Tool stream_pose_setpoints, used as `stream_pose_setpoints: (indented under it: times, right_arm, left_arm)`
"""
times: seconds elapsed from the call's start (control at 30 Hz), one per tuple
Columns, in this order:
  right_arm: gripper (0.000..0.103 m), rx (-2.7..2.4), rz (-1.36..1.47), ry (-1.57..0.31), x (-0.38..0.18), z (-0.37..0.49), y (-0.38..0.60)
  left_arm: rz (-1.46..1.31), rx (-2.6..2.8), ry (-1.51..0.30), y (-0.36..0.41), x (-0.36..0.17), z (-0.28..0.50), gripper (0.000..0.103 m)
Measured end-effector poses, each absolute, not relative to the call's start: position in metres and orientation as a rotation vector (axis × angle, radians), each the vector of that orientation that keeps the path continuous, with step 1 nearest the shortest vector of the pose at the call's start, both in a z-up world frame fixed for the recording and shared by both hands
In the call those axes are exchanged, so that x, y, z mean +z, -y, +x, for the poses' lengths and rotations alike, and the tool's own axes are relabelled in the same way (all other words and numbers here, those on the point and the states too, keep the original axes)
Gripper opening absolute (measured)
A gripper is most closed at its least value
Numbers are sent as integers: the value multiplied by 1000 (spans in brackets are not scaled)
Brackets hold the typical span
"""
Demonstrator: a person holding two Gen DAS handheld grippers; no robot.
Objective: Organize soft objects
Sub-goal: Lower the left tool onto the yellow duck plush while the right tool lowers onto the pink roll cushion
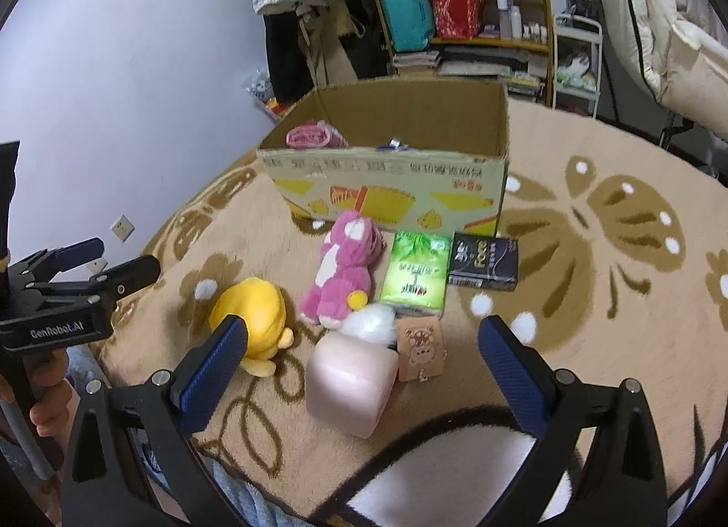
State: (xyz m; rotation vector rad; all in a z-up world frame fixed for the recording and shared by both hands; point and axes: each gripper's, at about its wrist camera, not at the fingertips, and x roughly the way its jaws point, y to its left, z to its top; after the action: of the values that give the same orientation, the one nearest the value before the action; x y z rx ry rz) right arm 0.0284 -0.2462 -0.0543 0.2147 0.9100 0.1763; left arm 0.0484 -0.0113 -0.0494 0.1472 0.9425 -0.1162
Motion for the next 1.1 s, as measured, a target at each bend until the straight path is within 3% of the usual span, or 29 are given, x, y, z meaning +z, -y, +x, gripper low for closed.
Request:
stream_pose_setpoints:
  times: [1.1]
  right_arm:
    - [99, 203, 240, -1178, -127, 68, 233]
  left_arm:
    - [141, -230, -1250, 47, -139, 103, 102]
